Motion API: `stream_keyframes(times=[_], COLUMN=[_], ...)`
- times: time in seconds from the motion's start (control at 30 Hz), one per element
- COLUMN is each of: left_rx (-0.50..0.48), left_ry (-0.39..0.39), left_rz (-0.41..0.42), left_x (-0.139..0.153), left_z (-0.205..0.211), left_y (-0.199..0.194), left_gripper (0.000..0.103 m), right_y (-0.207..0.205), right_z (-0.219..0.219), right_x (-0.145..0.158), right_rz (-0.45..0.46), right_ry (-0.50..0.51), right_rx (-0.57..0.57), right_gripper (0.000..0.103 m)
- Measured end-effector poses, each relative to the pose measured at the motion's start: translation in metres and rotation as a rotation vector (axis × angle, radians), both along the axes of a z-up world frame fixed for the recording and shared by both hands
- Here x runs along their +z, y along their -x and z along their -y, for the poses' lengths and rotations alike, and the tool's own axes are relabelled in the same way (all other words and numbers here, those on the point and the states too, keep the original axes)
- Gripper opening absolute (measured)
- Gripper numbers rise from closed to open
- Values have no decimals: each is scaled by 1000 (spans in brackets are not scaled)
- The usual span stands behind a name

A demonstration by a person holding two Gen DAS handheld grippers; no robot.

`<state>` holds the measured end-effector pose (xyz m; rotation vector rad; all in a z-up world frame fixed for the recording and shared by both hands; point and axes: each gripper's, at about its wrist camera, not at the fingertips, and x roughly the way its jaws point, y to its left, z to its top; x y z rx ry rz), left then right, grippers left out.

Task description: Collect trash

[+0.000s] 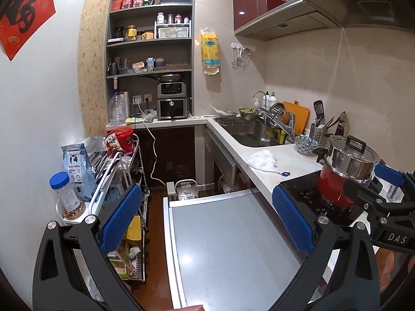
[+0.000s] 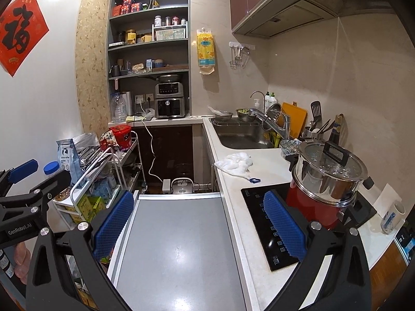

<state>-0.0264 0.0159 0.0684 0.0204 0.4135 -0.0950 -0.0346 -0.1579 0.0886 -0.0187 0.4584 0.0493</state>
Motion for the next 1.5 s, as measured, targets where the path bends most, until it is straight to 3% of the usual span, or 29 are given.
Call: stream_keyframes(times=[1.5], left_rx=[20], left_ry=[21], left_rz=[-3], left_x=[5], left_z=[-4], left_y=[-1], left_gripper=[101], right_y=[-3], right_z=[-4], right_x=[1], right_rz=[-15], right_ry=[-9], right_rx=[1], right_gripper=[99])
